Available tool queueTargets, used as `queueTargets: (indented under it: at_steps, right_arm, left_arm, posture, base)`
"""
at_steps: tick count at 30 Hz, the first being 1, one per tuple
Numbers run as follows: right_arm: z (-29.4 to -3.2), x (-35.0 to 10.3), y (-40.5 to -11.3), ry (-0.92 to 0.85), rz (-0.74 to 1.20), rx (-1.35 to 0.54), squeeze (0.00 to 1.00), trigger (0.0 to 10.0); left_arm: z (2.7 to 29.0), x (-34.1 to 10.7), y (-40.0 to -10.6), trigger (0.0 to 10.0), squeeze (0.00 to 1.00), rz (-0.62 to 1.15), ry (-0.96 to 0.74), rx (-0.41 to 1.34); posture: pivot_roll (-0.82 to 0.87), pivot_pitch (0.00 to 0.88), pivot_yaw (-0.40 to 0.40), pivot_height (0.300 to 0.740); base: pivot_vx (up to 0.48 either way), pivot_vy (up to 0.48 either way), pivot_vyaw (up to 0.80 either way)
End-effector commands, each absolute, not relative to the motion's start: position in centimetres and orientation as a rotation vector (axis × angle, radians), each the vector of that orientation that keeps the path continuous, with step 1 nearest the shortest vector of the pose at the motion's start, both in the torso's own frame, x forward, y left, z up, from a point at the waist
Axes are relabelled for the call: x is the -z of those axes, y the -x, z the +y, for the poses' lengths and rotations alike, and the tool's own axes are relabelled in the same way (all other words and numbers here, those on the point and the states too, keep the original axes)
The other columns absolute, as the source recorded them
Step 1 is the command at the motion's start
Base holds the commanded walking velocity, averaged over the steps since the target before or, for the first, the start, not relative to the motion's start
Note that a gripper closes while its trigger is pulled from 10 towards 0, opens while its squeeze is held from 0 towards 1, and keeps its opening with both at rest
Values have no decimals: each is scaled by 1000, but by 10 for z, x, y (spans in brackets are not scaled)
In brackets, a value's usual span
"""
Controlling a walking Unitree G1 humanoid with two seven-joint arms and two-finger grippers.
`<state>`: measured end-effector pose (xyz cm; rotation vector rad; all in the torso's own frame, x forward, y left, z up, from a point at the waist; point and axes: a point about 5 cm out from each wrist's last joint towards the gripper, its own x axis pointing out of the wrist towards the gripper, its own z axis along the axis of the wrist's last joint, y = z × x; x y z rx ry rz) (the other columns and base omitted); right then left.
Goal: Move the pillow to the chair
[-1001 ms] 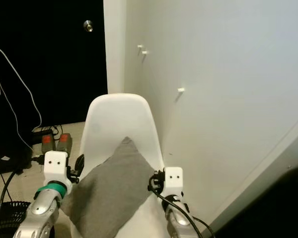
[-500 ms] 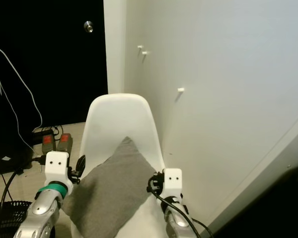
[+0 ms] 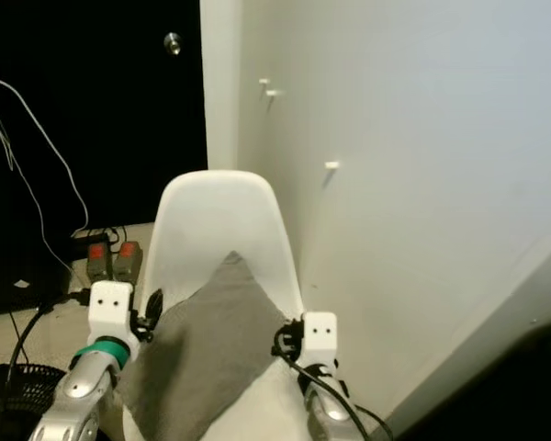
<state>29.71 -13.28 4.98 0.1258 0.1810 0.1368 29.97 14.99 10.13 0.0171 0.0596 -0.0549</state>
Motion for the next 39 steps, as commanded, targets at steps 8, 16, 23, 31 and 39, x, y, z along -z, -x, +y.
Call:
queueTargets:
  at_steps: [8,16,23,31,39]
  right_arm:
    - [-131,-45,-293,-135,211,-138,0,10000]
    - [-130,-43,-291,-137,213,-129,0,10000]
    - [-130,-42,-290,-145,215,-123,0,10000]
    - [-130,-43,-290,-106,206,-146,0,10000]
    - [-131,-44,-291,-106,204,-135,0,10000]
  left_arm:
    - [150,-97,-298,10000,0,78,-15,52]
    - [150,-95,-297,10000,0,90,-14,62]
    - [150,-94,-296,10000,0,102,-4,77]
    - [150,-88,-292,10000,0,118,-12,68]
    - [154,-89,-290,10000,0,115,-26,64]
  posture:
    - [-32,18,5,740]
    - [-31,11,20,740]
    - [-30,7,27,740]
    - [-38,7,16,740]
    - [-32,27,9,740]
  base:
    - [0,0,0]
    - [0,0,0]
    - [0,0,0]
    - [0,0,0]
    - [0,0,0]
